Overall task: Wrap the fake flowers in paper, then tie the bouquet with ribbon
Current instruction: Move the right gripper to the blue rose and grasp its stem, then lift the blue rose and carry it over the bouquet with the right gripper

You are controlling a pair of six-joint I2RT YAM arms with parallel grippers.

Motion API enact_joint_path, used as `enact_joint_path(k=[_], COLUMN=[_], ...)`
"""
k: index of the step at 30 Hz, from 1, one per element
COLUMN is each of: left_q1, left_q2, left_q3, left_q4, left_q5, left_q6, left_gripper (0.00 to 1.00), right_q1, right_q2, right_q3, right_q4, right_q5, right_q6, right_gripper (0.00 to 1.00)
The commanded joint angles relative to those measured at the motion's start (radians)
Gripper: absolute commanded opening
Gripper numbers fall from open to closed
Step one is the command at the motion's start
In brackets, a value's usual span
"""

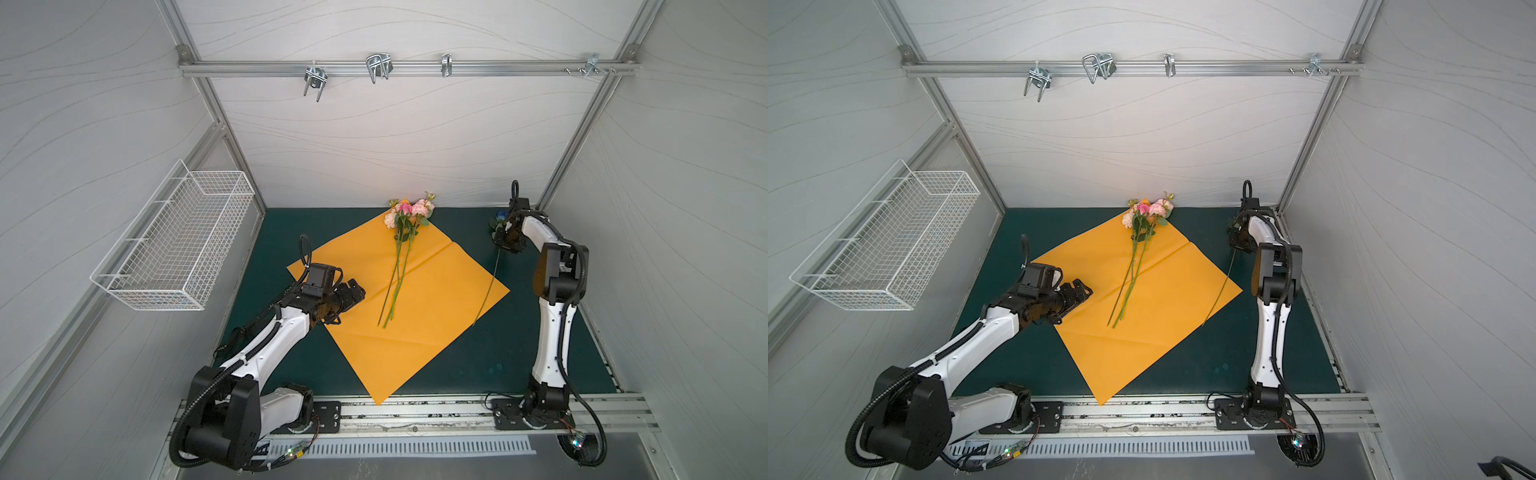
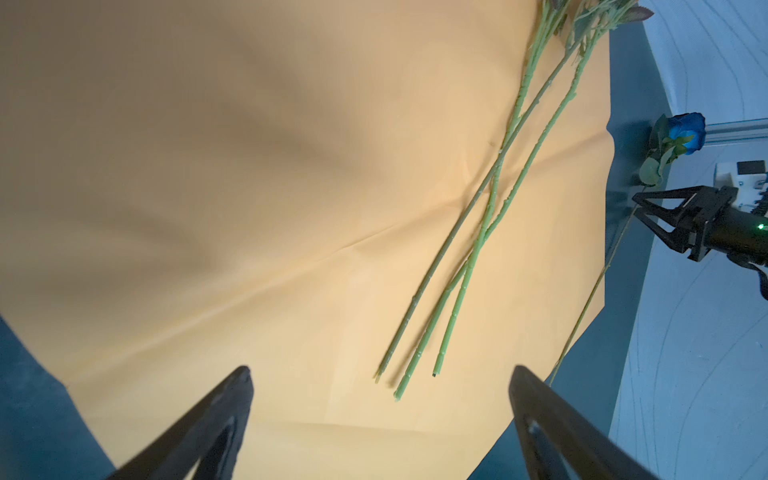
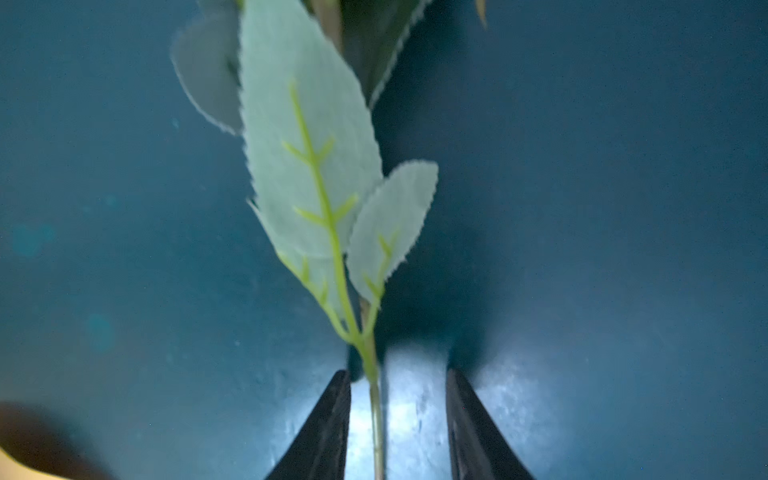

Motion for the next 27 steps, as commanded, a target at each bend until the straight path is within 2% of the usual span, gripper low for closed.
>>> enact_joint_path(k=[1, 3, 7, 8, 13, 19, 23, 27], left_q1=[0.005, 0.005, 0.005, 0.005, 0.006, 0.007, 0.006, 0.006], left_q2=[0.027, 0.037, 0.041, 0.038, 0.018, 0.006, -0.005, -0.017], left_q3=[0.051, 0.051, 0.055, 0.055, 0.054, 0.040, 0.030, 0.021], left_q4=[0.018, 0.025, 0.024, 0.021, 0.006, 0.018, 0.026, 0.028], left_q5=[0.002, 0.006, 0.007, 0.005, -0.007, 0.002, 0.009, 0.012], left_q6=[0.003, -0.001, 0.000, 0.001, 0.008, 0.002, -0.003, -0.005], left_gripper=[0.97, 0.97, 0.97, 0.97, 0.96, 0.96, 0.97, 0.96], right_q1=[-0.003, -0.003, -0.004, -0.003, -0.001, 0.033, 0.110, 0.221], right_q2=[0.061, 0.078, 0.100, 0.098, 0.016, -0.190, -0.346, -0.440], right_q3=[0.054, 0.075, 0.101, 0.104, 0.127, 0.057, -0.077, -0.200], right_q4=[-0.082, -0.094, -0.107, -0.110, -0.127, -0.121, -0.069, 0.019], right_q5=[-0.039, -0.046, -0.044, -0.043, -0.034, -0.087, -0.104, -0.164], right_q6=[-0.043, -0.046, -0.061, -0.067, -0.089, -0.043, 0.018, 0.101], right_gripper=[0.36, 0.29, 0.02, 0.00, 0.00, 0.00, 0.00, 0.00])
